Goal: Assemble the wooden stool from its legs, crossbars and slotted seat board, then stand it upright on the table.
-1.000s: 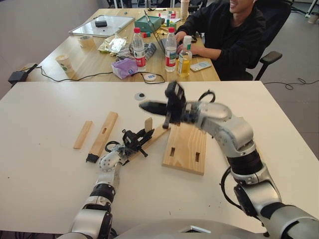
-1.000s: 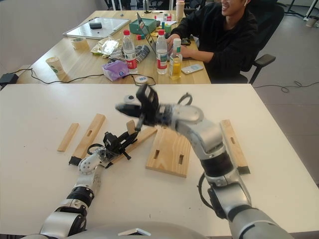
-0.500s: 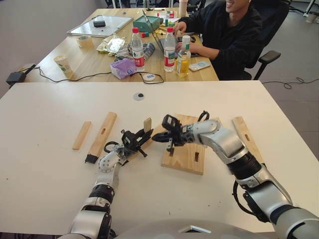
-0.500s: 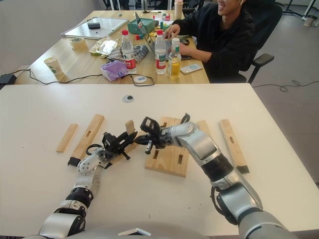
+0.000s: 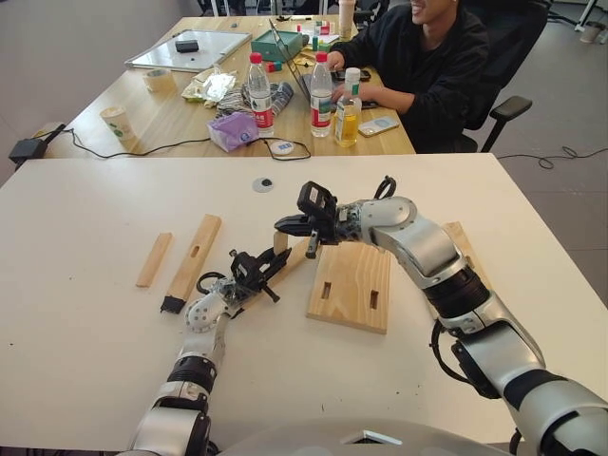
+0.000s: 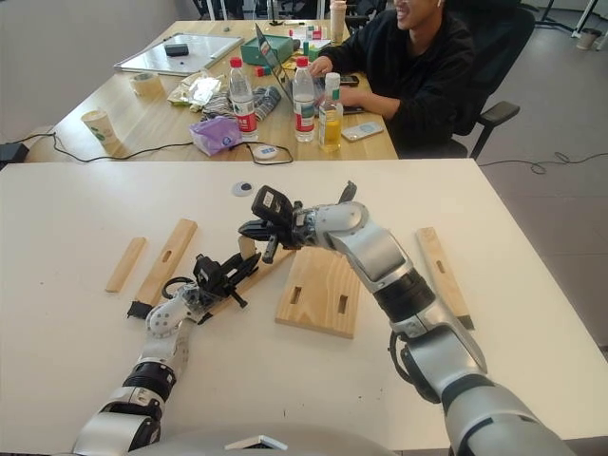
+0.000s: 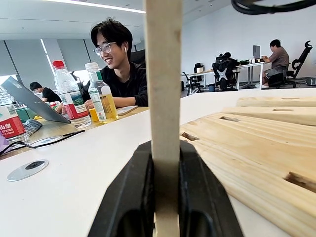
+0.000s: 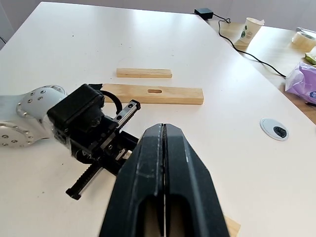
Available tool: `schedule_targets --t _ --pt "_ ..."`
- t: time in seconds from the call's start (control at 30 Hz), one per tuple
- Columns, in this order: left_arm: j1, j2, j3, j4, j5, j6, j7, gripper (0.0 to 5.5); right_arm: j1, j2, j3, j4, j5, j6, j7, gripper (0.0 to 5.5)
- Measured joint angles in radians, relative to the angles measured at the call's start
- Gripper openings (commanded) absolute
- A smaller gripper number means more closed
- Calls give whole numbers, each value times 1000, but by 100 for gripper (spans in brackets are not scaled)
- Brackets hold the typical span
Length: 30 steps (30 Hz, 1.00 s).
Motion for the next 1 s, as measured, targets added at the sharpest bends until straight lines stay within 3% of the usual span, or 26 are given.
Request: schedule_targets --t 0.07,0.17,0.3,0.53,0.7,0.87,1.0 --pt "2 1 0 -4 -1 4 4 38 6 9 -9 6 1 -7 -7 0" --pt "2 2 -2 -6 -1 6 16 38 10 86 -131 64 28 -33 -104 0" --pt "41 8 9 -94 2 102 76 126 -37 72 -340 42 89 -55 -176 0" --pt "96 58 23 -333 -29 308 77 253 60 -8 -473 -103 98 -26 -224 0" --pt "104 220 52 -642 -129 583 -8 345 111 -8 -532 -202 98 -2 -288 0" --pt "129 464 44 -788 -168 861 -168 345 167 -41 -581 -258 94 0 -336 0" --pt "168 482 -18 -727 -45 881 -141 345 200 -44 -584 -270 87 0 -367 0"
